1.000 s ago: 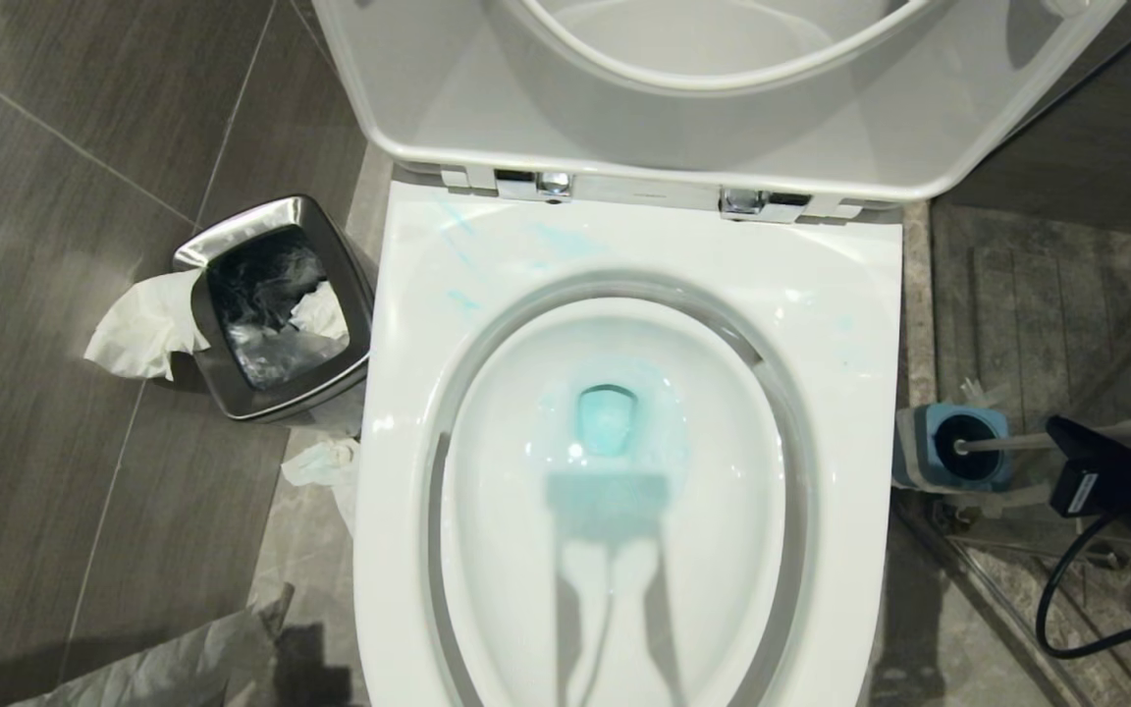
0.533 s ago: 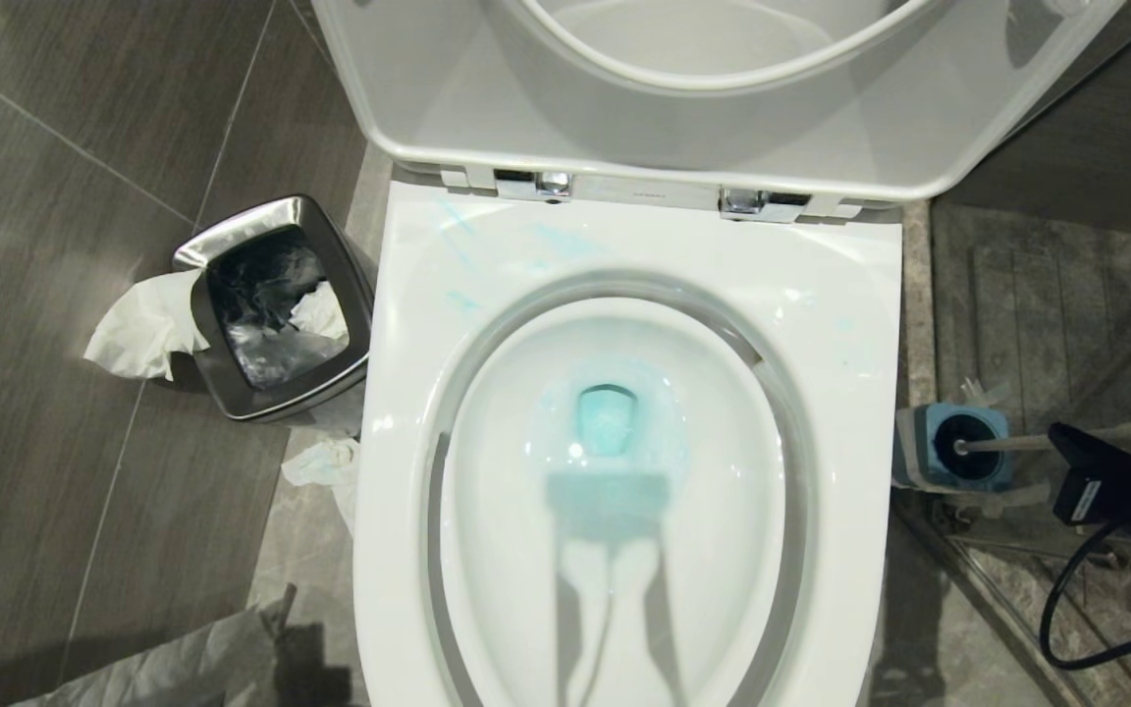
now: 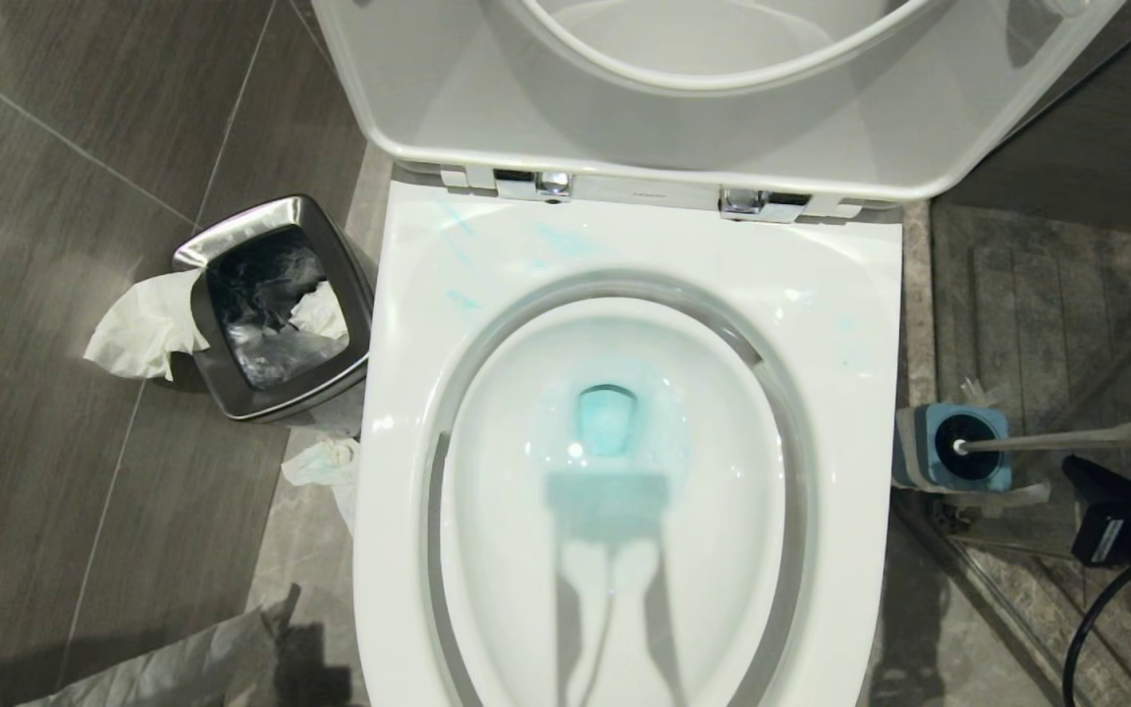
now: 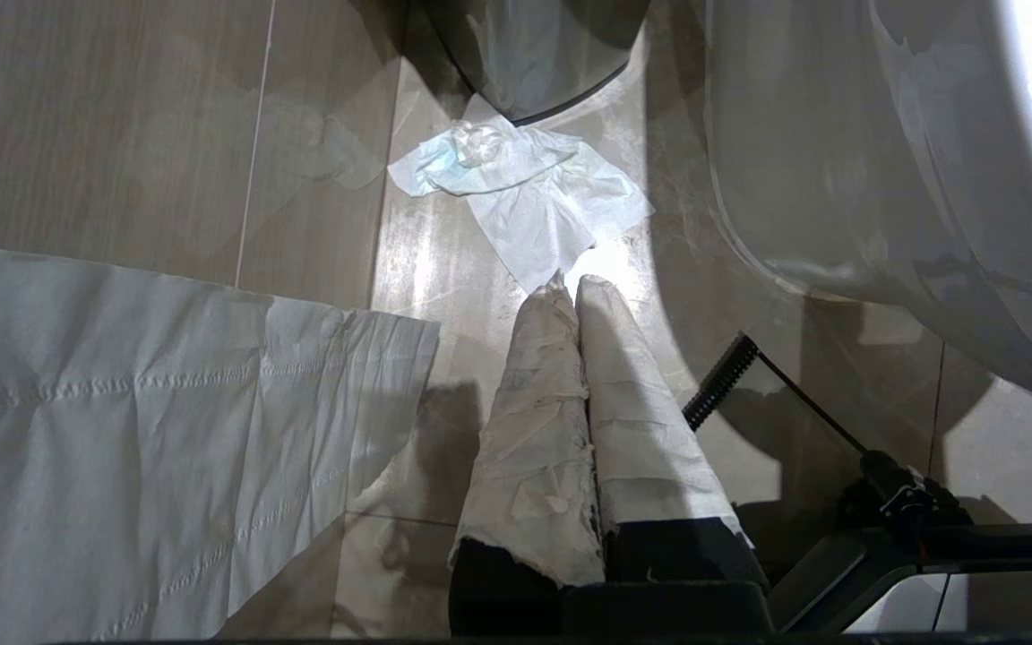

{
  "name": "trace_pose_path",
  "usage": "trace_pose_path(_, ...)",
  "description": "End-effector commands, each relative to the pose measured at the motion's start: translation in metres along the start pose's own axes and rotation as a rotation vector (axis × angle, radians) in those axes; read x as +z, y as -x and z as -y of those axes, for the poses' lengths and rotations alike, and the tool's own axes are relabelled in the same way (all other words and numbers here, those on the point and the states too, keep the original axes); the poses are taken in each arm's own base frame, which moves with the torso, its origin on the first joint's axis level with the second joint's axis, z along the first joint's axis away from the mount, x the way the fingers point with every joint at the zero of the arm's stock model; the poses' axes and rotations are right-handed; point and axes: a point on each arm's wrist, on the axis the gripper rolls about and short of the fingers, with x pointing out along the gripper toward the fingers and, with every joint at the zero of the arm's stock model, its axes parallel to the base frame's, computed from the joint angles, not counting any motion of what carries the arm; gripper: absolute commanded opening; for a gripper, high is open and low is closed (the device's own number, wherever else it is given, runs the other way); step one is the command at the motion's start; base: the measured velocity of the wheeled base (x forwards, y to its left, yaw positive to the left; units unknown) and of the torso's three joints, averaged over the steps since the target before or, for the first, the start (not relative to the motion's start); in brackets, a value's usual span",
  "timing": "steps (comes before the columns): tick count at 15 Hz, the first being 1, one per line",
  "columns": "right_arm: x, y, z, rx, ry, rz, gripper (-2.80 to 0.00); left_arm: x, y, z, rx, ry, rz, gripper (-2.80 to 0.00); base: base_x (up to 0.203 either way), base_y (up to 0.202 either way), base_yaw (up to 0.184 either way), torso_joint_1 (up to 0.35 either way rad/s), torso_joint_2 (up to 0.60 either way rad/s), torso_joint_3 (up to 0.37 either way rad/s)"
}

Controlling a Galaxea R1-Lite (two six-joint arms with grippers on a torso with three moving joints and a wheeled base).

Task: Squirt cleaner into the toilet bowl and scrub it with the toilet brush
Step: Scrub the toilet bowl

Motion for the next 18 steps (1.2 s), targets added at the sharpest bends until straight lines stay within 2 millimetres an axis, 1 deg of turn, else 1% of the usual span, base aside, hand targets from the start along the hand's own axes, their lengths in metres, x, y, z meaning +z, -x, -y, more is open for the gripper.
trace_pose_path(1,0.002,0.002,0.000,-0.002,0.004,0.011,-2.80,0.000,0.000,0.000,-0.002,0.000,-0.001,-2.80,0.000,0.000,0.000,0.000,0.00,0.000)
trace_pose_path(3,-0.001,0.005,-0.001,0.002,0.004,-0.004,-2.80,0.000,0.000,0.000,-0.001,0.000,-0.001,-2.80,0.000,0.000,0.000,0.000,0.00,0.000)
trace_pose_path(4,-0.003,0.007,-0.002,0.004,0.003,-0.014,0.00,0.000,0.000,0.000,0.000,0.000,-0.001,-2.80,0.000,0.000,0.000,0.000,0.00,0.000)
trace_pose_path(8,-0.007,0.019,-0.006,0.009,-0.005,-0.041,0.00,0.000,0.000,0.000,0.000,0.000,-0.001,-2.80,0.000,0.000,0.000,0.000,0.00,0.000)
trace_pose_path(13,-0.005,0.021,-0.005,-0.004,-0.006,-0.028,0.00,0.000,0.000,0.000,0.000,0.000,-0.001,-2.80,0.000,0.000,0.000,0.000,0.00,0.000)
trace_pose_path(18,-0.003,0.024,0.003,-0.051,-0.008,-0.017,0.00,0.000,0.000,0.000,-0.002,0.000,-0.001,-2.80,0.000,0.000,0.000,0.000,0.00,0.000)
